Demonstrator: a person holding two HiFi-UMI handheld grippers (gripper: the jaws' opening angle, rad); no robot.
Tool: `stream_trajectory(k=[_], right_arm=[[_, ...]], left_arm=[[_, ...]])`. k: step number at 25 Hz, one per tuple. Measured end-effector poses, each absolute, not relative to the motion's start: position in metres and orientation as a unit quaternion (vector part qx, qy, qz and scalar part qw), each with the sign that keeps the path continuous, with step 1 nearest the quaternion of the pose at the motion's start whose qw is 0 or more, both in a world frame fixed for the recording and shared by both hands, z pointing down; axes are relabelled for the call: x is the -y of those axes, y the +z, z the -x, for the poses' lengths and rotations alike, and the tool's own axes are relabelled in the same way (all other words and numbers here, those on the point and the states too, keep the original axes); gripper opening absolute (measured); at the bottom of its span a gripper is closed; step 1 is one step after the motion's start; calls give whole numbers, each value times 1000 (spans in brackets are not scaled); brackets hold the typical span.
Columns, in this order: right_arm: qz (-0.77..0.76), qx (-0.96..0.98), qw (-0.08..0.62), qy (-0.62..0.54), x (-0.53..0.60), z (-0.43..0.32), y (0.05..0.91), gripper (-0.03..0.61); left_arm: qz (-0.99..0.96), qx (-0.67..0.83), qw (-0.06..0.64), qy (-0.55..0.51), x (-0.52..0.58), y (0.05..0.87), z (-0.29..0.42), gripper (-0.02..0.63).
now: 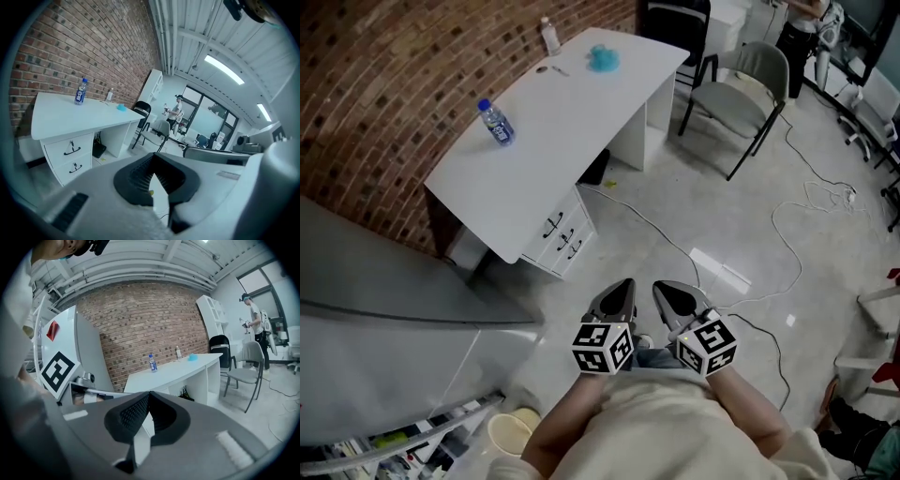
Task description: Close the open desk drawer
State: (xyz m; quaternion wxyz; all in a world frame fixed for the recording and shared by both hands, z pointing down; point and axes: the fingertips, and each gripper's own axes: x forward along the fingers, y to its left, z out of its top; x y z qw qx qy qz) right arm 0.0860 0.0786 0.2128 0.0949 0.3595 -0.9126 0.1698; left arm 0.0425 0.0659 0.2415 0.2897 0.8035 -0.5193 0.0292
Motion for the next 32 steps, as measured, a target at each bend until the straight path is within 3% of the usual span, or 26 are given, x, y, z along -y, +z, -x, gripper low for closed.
stream_trajectory(k=[32], right_arm=[[-338,930,71,127,-87,-66,189,0]], left_arm=[[-822,507,258,32,-87,220,-30,-2]])
